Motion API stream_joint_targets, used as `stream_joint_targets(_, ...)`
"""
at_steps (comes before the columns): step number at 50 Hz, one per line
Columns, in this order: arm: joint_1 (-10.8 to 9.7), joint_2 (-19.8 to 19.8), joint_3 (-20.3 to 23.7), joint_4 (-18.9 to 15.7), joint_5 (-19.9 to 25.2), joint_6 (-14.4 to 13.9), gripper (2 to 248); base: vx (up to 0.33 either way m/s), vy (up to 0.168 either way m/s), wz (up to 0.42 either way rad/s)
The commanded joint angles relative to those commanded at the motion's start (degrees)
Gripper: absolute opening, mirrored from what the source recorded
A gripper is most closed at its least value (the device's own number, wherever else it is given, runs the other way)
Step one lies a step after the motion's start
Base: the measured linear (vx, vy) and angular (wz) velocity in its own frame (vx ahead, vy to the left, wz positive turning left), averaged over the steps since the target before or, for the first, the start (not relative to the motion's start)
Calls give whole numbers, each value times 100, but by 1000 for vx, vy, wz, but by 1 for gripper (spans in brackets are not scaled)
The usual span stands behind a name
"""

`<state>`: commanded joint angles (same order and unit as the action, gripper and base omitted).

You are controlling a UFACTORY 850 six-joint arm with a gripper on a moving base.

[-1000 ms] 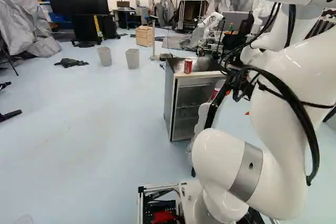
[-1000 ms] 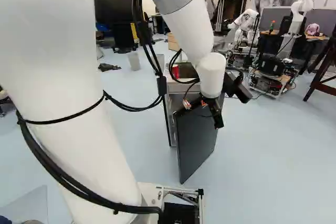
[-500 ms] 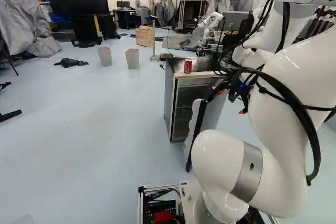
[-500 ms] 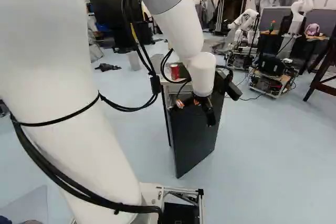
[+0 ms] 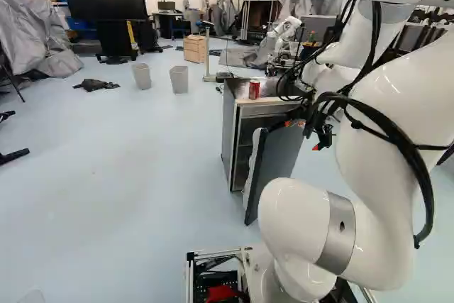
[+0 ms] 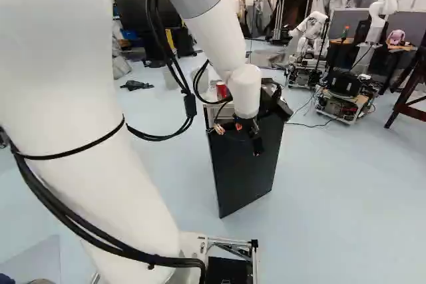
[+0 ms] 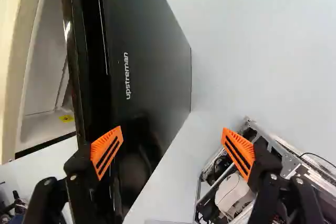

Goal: Grab a drink from the fridge

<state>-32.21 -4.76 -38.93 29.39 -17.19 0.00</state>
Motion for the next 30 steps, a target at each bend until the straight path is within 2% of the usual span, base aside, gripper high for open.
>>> stream_joint_targets(30,643,-56,-63,0,0,0,247,0,0,0)
